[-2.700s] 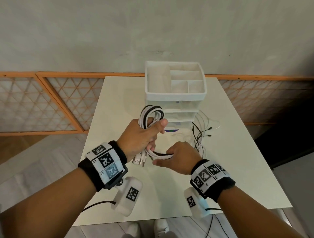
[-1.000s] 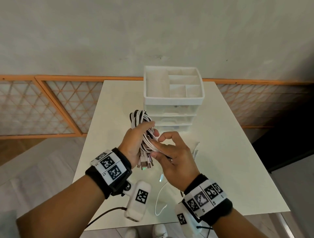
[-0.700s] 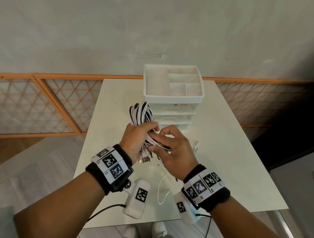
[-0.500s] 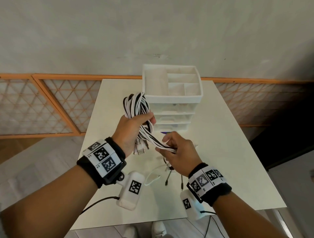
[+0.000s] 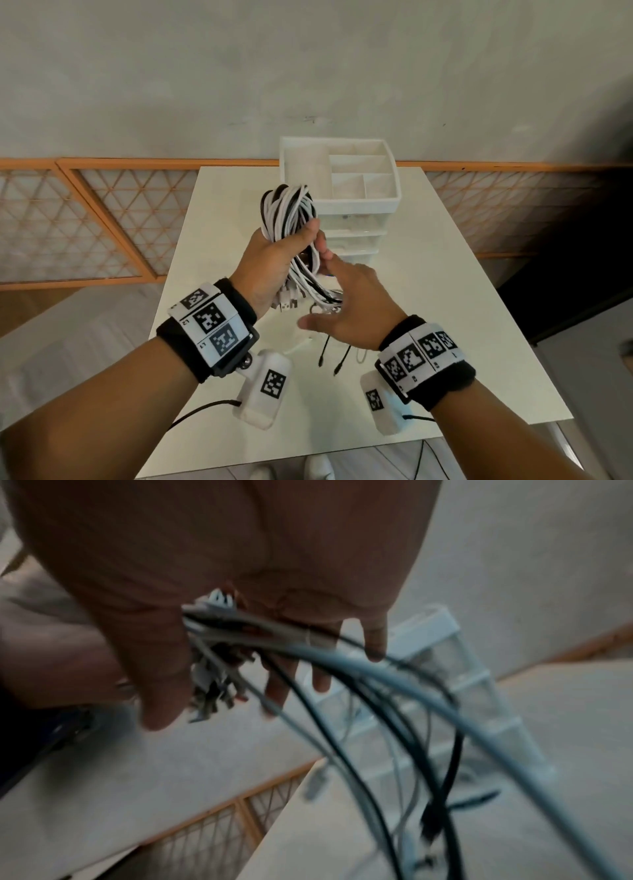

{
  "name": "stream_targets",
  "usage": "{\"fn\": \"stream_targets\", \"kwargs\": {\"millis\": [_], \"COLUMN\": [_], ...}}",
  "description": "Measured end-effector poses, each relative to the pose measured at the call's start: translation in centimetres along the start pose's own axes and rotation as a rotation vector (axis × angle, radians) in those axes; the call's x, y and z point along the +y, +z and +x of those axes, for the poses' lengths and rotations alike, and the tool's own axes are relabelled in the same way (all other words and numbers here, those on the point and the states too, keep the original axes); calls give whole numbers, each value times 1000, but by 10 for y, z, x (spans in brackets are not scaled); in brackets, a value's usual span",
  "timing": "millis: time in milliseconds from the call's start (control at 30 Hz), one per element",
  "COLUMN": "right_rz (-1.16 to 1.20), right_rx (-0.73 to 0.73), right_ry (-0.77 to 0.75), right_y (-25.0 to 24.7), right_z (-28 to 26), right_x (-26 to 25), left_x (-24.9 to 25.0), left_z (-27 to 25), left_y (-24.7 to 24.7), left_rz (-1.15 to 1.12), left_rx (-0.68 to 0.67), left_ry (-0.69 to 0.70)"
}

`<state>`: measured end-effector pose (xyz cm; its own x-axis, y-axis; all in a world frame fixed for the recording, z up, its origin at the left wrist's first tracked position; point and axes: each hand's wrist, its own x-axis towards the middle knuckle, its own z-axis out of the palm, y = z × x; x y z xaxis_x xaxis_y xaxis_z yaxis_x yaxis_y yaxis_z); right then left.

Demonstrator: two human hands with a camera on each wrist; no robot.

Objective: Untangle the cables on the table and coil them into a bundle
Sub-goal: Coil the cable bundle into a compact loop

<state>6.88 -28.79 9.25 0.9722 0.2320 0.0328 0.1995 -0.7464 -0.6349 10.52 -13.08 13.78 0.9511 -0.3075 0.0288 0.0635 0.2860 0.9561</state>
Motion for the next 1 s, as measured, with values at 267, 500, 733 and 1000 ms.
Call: {"fn": "stream_targets", "kwargs": {"millis": [267,500,733,1000], "right_rz": [18,-226,-280,-232], "right_rx": [53,115,132,136], "right_ry": [152,282,297,229], "right_y": [-3,-24,-27,-27], "right_z": [1,13,17,16], "right_x": [34,17,-3,-4], "left_x": [7,-7,-18,-15], "left_z": [-8,-11,-13,-12], "left_y": [-7,11,16,8], "left_rz": [184,536,754,764], "left_rx": [-327,-246,-155,-243], "left_ry": [-255,-373,-323,-331]}}
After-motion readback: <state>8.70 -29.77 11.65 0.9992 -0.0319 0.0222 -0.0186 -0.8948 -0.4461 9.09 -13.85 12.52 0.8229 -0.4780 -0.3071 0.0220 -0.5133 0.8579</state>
